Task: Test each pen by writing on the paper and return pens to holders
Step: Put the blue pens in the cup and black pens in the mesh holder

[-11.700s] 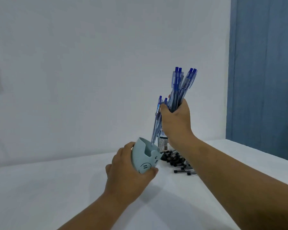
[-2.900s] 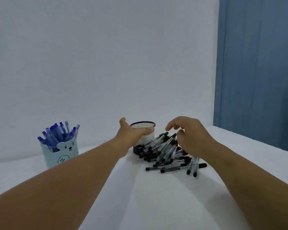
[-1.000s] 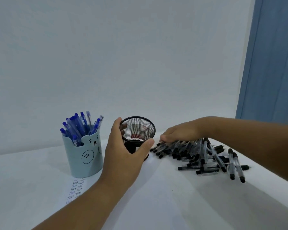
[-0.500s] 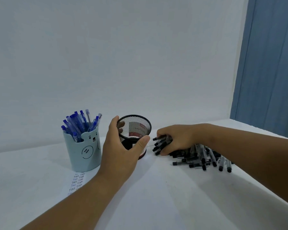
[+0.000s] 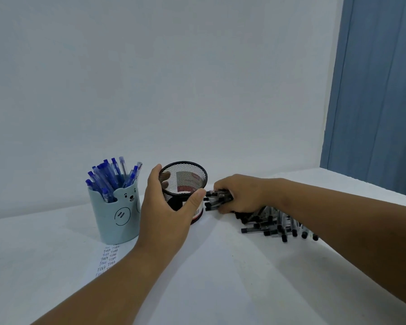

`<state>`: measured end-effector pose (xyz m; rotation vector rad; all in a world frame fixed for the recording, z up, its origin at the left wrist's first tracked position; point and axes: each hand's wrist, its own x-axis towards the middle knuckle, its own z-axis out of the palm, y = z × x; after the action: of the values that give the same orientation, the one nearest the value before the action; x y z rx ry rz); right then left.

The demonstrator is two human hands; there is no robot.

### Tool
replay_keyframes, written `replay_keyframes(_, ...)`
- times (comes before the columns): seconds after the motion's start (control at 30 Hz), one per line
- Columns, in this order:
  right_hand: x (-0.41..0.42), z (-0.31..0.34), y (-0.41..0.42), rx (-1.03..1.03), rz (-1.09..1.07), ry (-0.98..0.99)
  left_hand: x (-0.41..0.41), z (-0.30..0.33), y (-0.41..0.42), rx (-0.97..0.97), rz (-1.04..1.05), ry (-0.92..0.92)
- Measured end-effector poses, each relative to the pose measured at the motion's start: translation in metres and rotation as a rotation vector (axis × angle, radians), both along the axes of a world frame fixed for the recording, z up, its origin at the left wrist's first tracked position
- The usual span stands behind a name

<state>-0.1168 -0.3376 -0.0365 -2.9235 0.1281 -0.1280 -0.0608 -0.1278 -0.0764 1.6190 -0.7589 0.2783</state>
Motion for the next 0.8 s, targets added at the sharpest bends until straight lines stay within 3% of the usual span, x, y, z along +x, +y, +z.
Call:
replay_keyframes(0.17, 0.002, 0.004, -0.001, 0.057, 0.007, -0.177, -0.003, 0.003, 0.000, -0.044, 0.030, -0.036)
replay_keyframes(0.33, 0.002, 0.012, 0.013, 0.416, 0.032, -0.427, -0.003, 0.003, -0.001, -0.082, 0.039, -0.032)
replay_keyframes(0.6, 0.007, 0.007, 0.036, 0.622, 0.034, -0.793, -0.001, 0.001, -0.002, -0.048, 0.044, -0.035)
replay_keyframes(0.8, 0.008, 0.026, 0.046, 0.907, -0.076, -0.969, -0.003, 0.000, -0.001, -0.015, 0.078, -0.092)
